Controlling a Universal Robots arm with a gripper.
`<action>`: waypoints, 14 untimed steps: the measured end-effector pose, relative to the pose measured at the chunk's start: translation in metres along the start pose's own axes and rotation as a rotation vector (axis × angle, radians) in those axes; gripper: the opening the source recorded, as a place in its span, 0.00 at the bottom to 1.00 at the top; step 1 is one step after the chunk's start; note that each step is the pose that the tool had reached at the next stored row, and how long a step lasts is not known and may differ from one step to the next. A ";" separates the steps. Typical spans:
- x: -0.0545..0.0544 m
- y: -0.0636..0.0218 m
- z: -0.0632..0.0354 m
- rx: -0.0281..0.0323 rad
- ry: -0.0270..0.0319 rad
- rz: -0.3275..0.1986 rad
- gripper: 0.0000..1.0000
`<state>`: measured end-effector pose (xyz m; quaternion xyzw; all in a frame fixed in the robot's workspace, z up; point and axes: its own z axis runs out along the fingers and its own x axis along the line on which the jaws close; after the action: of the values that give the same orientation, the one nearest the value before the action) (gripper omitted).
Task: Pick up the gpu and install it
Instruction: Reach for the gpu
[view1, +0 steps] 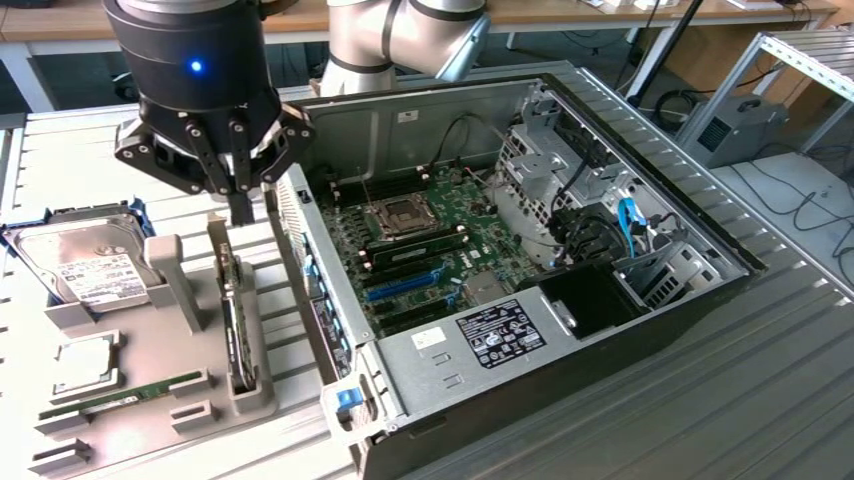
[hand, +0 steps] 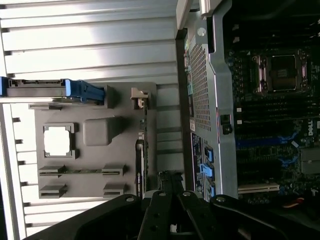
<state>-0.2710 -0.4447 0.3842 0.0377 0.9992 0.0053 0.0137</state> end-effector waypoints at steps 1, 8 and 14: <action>0.000 -0.0006 0.0000 0.0004 0.0000 0.000 0.11; 0.000 -0.0027 0.0003 0.0024 -0.0002 0.000 0.11; 0.000 -0.0041 0.0006 0.0042 -0.0003 0.000 0.11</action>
<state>-0.2710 -0.4488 0.3836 0.0376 0.9992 0.0032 0.0138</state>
